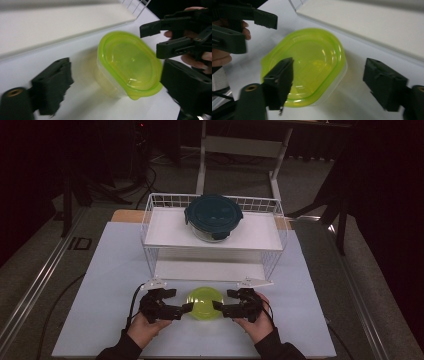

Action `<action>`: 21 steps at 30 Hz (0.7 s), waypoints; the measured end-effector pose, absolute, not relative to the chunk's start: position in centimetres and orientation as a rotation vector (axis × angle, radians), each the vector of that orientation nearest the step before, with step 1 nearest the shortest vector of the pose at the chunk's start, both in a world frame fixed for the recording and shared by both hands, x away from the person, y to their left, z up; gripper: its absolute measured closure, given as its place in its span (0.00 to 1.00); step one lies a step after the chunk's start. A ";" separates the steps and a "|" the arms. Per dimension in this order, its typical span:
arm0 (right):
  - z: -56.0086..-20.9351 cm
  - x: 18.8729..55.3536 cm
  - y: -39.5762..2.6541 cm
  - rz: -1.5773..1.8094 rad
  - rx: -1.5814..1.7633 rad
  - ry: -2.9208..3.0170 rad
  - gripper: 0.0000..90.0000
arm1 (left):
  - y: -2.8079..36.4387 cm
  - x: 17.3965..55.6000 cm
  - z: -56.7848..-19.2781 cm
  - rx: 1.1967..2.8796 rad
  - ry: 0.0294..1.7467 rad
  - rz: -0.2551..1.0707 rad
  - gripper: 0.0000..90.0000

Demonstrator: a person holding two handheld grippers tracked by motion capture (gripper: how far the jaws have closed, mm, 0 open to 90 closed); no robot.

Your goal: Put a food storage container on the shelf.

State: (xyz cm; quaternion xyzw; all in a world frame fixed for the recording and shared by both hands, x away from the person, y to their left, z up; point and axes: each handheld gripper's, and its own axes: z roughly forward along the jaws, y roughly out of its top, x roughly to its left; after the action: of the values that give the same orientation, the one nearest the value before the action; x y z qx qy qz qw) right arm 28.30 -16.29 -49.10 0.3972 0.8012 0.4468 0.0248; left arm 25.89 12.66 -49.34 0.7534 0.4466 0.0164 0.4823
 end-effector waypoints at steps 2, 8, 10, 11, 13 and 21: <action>-49.4 28.3 -16.2 1.376 1.258 2.493 0.32 | 12.4 26.1 -49.8 1.842 1.134 0.008 0.19; -49.9 27.9 -16.5 1.397 1.333 2.542 0.59 | 12.3 26.4 -50.9 1.852 1.164 -0.074 0.43; -49.9 27.7 -16.6 1.393 1.330 2.548 0.63 | 12.4 26.3 -51.1 1.841 1.143 -0.103 0.52; -50.0 27.7 -16.6 1.402 1.343 2.557 0.65 | 12.3 26.3 -51.1 1.847 1.128 -0.118 0.58; -49.9 27.6 -16.6 1.399 1.354 2.562 0.67 | 12.1 26.1 -50.9 1.854 1.108 -0.118 0.68; -49.6 27.4 -17.1 1.459 1.418 2.587 0.82 | 12.4 25.8 -50.8 1.823 1.105 -0.132 0.81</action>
State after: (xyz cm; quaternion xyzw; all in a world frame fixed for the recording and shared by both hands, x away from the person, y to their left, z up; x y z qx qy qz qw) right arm 27.42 -17.09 -49.59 0.4298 0.7839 0.4419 -0.0748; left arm 25.83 12.44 -50.80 0.7478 0.4535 -0.0540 0.4820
